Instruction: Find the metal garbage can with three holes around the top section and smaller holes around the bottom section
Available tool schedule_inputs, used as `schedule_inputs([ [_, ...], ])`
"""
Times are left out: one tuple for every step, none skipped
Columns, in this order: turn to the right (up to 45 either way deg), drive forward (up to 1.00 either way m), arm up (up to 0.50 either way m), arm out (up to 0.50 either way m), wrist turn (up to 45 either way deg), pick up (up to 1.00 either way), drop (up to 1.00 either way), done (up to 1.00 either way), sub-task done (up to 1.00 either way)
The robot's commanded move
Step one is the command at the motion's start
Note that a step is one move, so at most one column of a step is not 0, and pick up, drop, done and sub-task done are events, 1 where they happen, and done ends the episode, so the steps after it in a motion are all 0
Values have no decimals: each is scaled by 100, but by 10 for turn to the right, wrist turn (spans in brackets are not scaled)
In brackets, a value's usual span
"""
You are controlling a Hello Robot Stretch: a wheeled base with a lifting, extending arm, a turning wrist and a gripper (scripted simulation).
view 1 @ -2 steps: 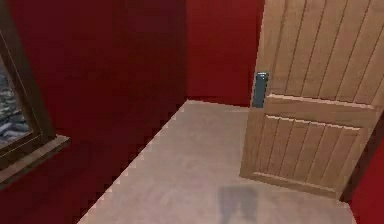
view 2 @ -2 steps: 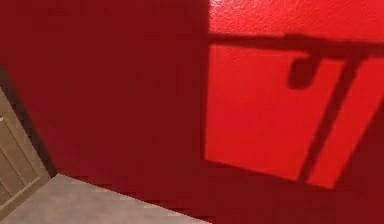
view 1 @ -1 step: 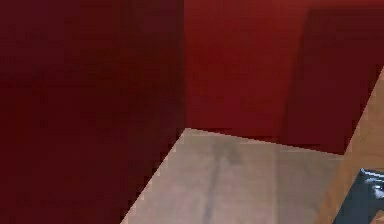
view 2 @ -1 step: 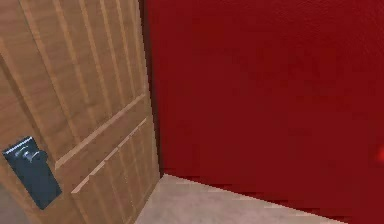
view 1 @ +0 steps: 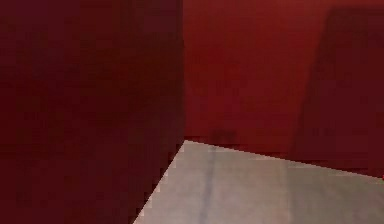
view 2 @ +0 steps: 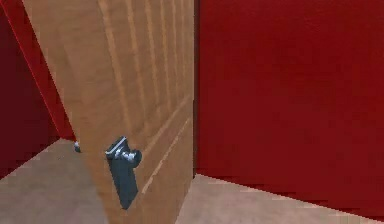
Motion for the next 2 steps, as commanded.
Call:
schedule_inputs([
  [150, 0, 0, 0, 0, 0, 0, 0, 0],
  [0, 30, 0, 0, 0, 0, 0, 0, 0],
])
